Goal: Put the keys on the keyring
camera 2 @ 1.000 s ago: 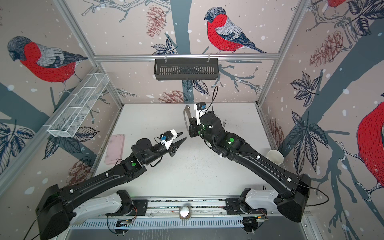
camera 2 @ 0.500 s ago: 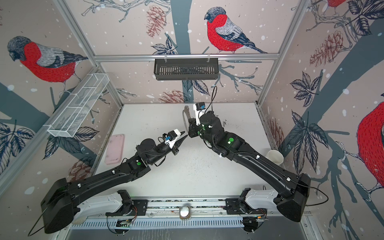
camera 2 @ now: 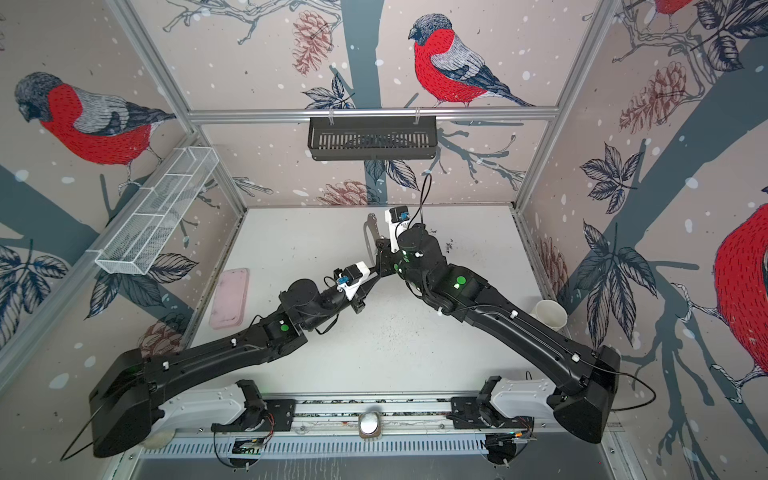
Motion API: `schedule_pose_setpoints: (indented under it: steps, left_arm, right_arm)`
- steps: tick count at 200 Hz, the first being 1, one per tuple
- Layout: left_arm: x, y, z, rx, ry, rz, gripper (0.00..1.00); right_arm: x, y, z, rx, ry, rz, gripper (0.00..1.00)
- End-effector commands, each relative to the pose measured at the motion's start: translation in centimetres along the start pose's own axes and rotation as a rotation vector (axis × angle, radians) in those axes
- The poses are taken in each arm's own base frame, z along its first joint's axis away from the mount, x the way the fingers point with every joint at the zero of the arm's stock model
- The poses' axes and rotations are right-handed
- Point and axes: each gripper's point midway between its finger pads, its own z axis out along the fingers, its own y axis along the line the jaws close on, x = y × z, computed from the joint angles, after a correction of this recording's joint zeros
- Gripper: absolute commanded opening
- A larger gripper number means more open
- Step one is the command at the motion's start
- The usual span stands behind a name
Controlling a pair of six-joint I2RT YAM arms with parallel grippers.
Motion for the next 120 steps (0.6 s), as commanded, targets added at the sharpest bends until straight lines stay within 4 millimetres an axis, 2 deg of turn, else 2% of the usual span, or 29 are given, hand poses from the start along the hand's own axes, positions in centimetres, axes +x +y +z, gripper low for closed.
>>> schedule_pose_setpoints:
  steps: [1, 120]
  left_arm:
    - [-2.23, 0.19, 0.08, -0.005, -0.08, 0.01, 0.21]
    - [-2.94, 0.29, 0.59, -0.026, -0.09, 0.014, 0.22]
  right_arm:
    - [-1.14, 0.57, -0.09, -0.019, -0.049, 0.027, 0.0]
    - [-1.15, 1.27, -0.26, -0.031, -0.053, 0.023, 0.0]
